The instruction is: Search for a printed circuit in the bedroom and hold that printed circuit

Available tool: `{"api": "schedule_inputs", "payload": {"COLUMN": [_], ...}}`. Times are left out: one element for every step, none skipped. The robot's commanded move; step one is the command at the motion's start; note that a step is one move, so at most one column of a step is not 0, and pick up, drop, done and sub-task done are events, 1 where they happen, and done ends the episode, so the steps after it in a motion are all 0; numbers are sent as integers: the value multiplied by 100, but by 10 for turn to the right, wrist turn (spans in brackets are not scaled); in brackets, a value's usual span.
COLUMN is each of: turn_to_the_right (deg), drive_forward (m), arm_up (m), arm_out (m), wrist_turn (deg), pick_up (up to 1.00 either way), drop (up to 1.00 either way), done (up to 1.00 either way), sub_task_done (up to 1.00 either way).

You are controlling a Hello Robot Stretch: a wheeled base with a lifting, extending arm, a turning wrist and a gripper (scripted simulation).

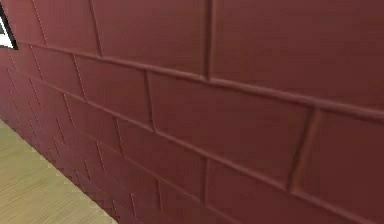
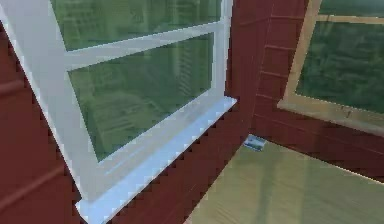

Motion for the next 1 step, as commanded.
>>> {"api": "schedule_inputs", "payload": {"turn_to_the_right": [-240], "drive_forward": [0], "arm_up": [0], "arm_out": [0], "wrist_turn": [0], "pick_up": [0], "drop": [0], "done": [0], "sub_task_done": [0]}}
